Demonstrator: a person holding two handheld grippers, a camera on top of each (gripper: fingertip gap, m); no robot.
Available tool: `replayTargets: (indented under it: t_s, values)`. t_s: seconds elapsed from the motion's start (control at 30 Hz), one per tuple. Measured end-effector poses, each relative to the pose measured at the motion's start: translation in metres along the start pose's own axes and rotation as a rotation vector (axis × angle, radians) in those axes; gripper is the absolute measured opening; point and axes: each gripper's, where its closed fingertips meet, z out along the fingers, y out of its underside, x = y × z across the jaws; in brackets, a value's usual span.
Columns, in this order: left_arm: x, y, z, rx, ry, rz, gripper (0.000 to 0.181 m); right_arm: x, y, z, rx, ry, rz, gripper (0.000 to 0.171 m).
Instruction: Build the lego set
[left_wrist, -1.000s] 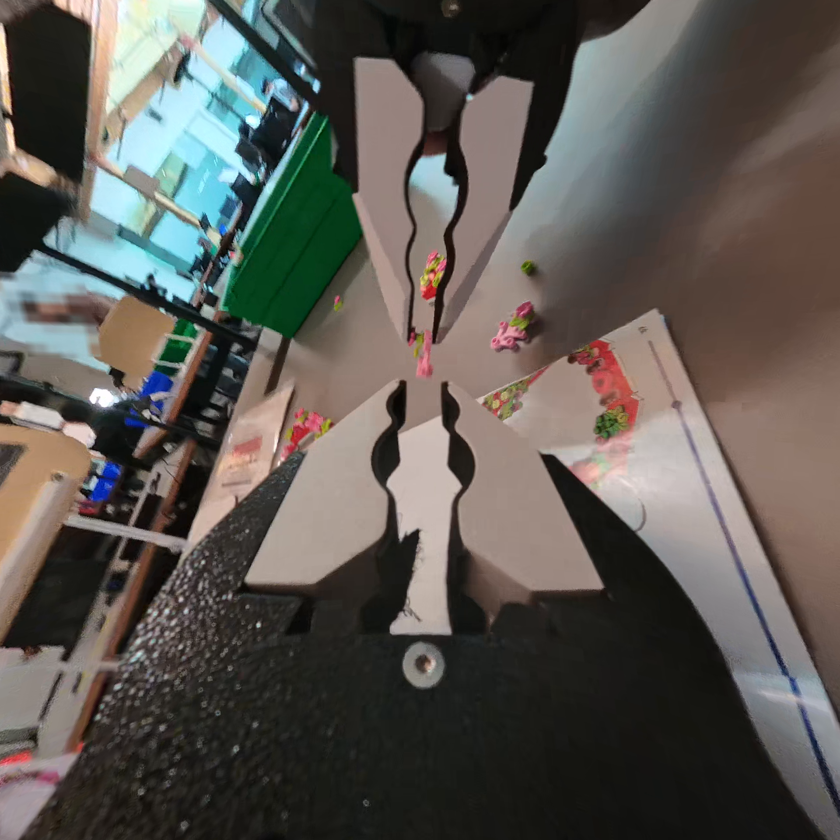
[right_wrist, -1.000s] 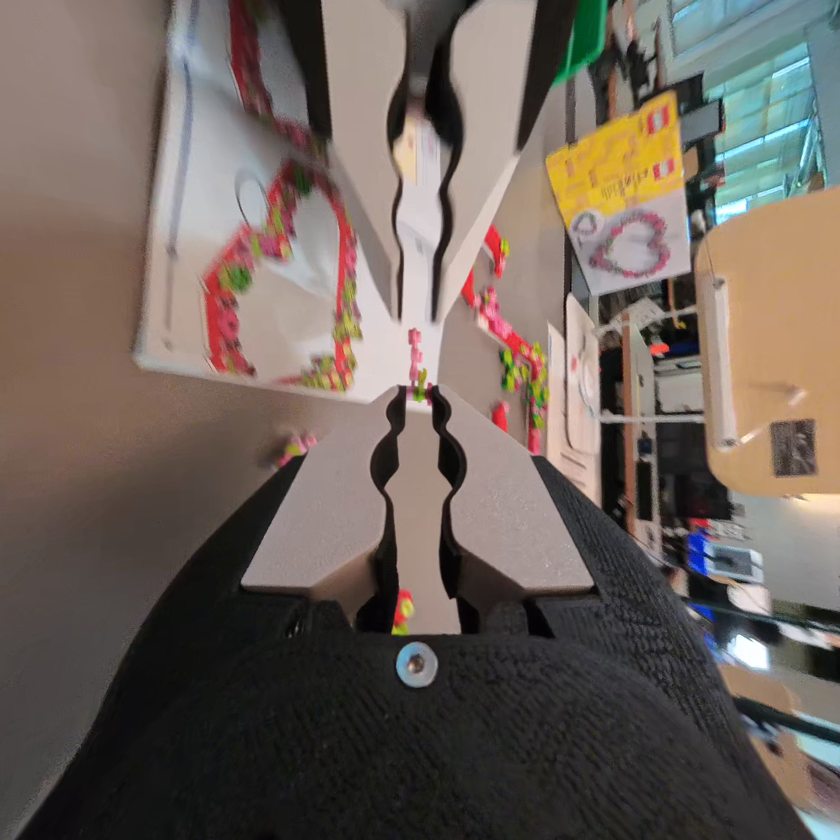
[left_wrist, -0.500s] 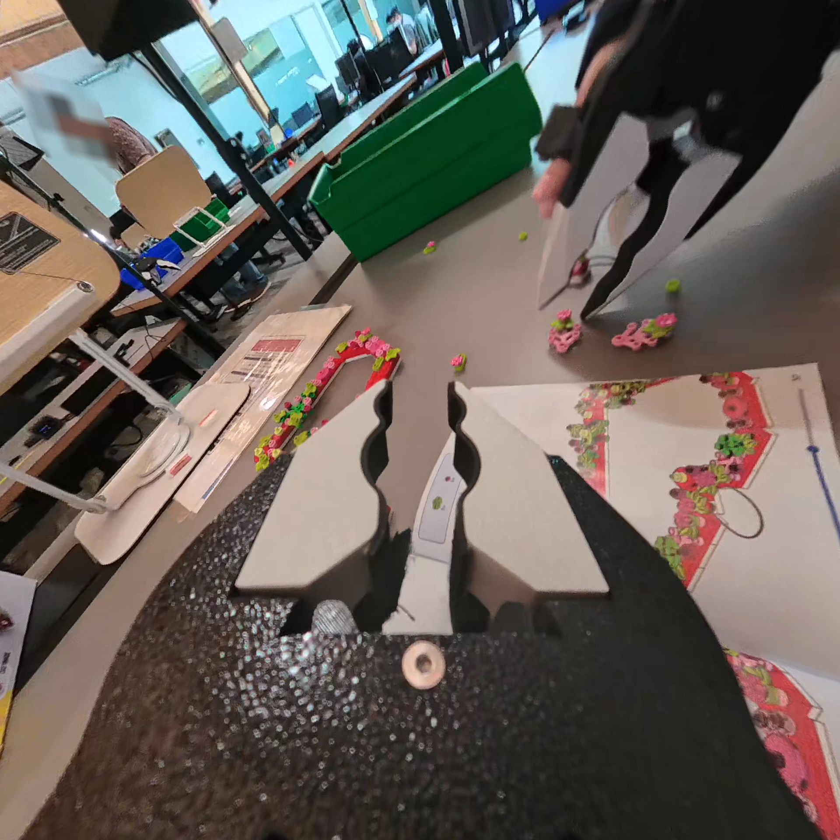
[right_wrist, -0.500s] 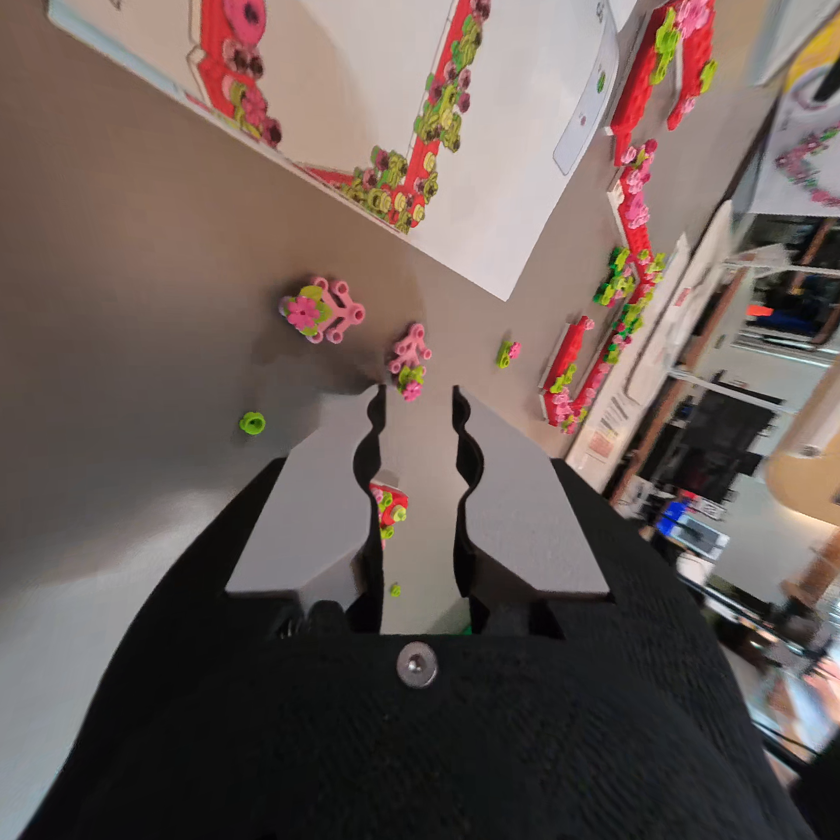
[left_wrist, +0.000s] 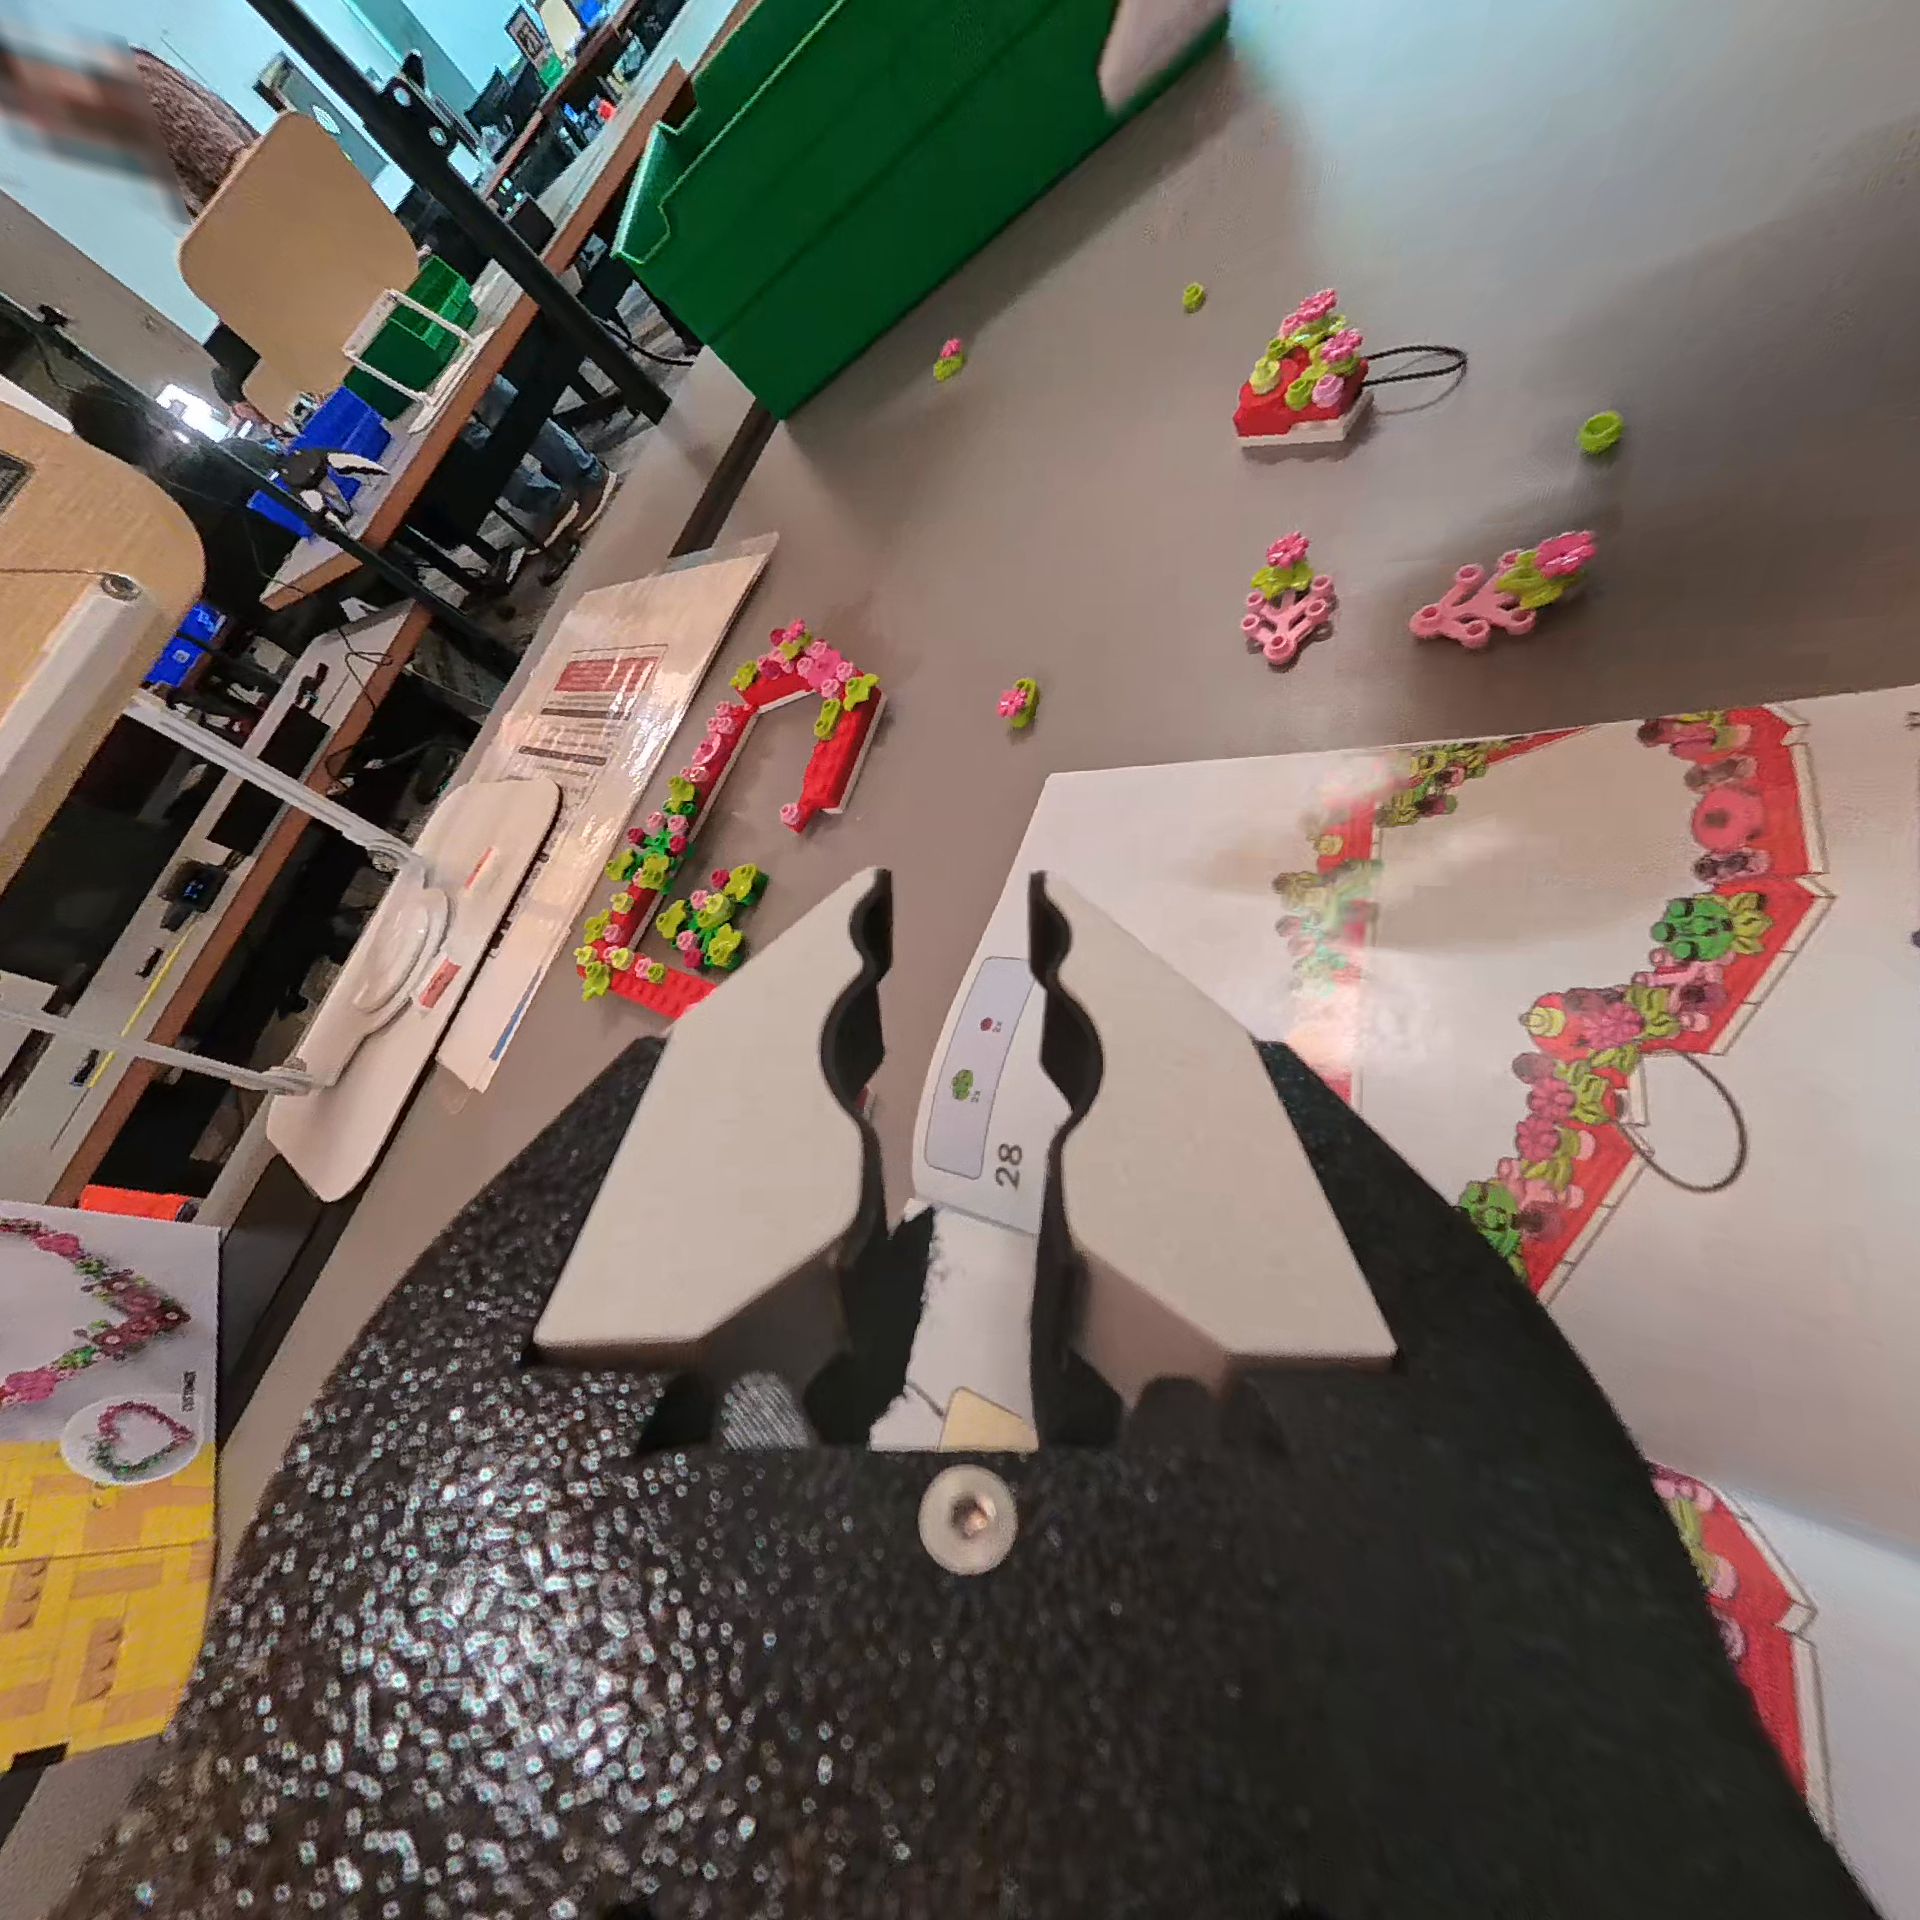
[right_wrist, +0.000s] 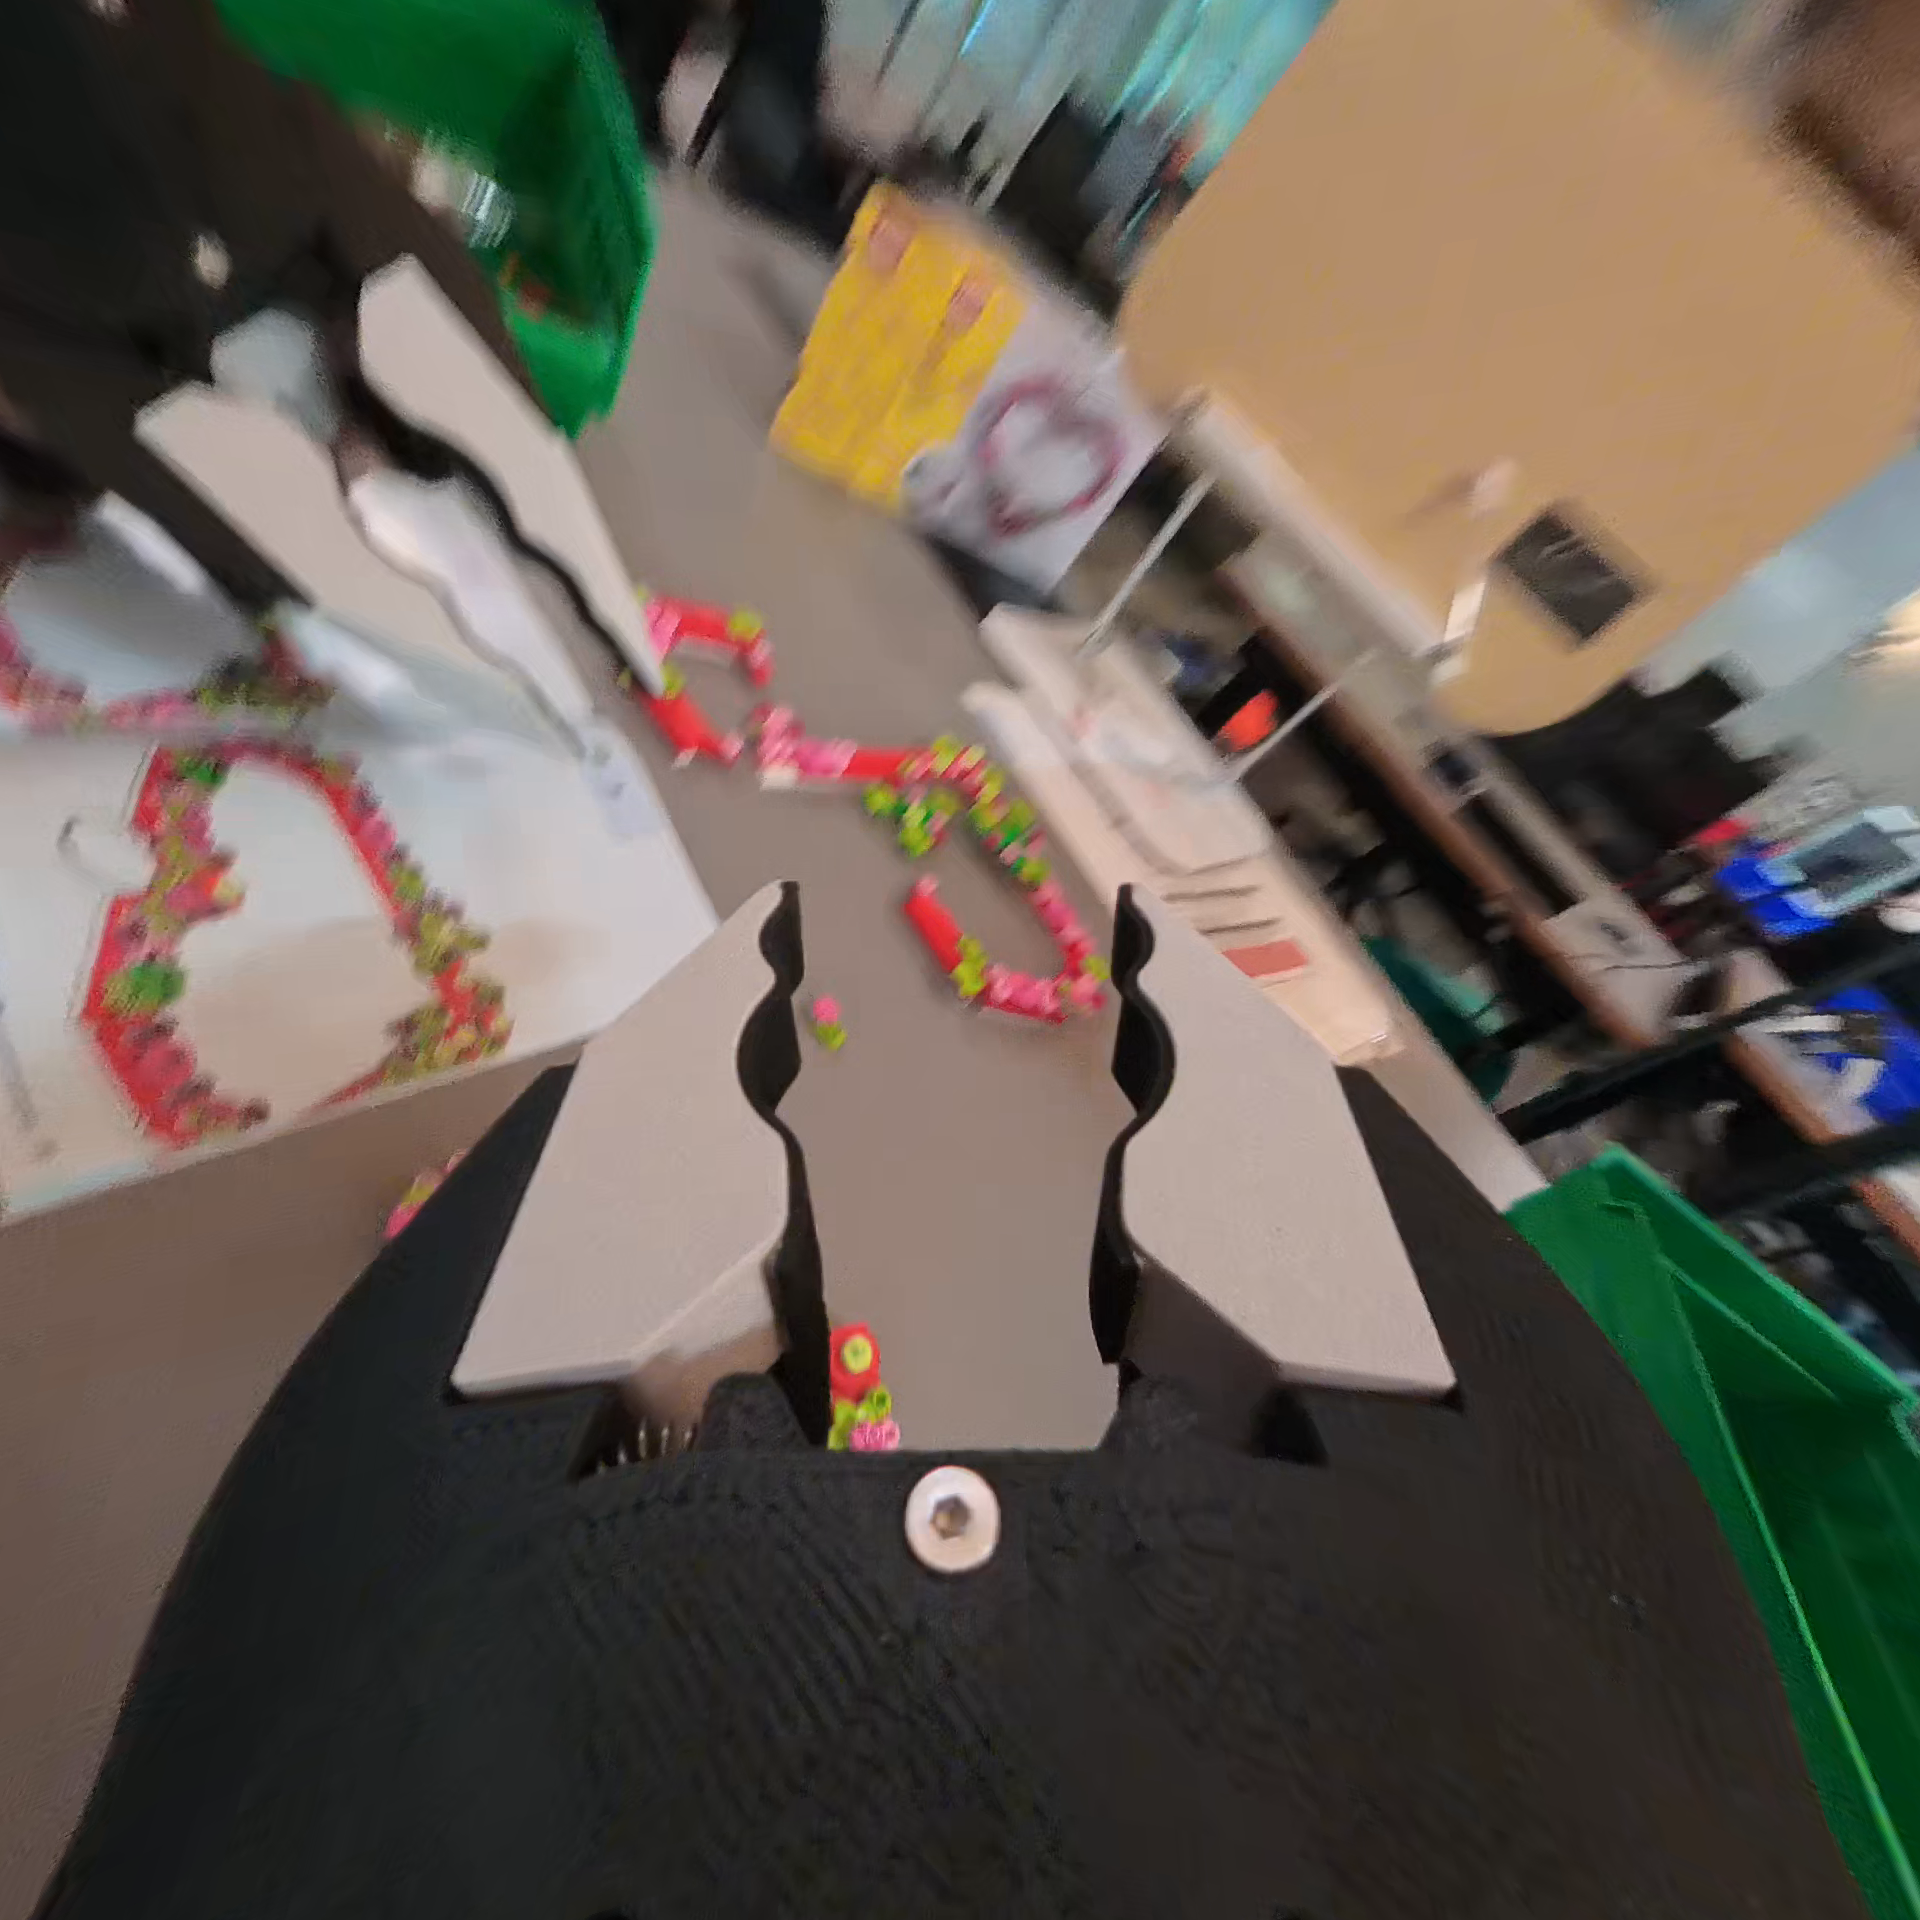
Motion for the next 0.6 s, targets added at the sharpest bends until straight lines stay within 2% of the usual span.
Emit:
replayTargets:
  t_s: [0.13,0.23,0.4,0.6]
  values:
    - [-0.001,-0.001,-0.001,0.008,-0.002,-0.001,0.024,0.027,0.004,-0.035,0.191,0.386,0.031,0.058]
    - [0.001,-0.001,0.000,0.008,0.006,-0.008,0.023,0.040,0.020,-0.058,0.261,0.572,0.036,0.059]
    - [-0.006,0.002,-0.001,0.012,-0.013,-0.031,0.024,0.056,0.024,-0.082,0.320,0.732,0.037,0.062]
    - [-0.038,0.011,-0.011,0.058,-0.088,-0.184,0.028,0.058,0.030,-0.088,0.300,0.779,0.004,0.062]
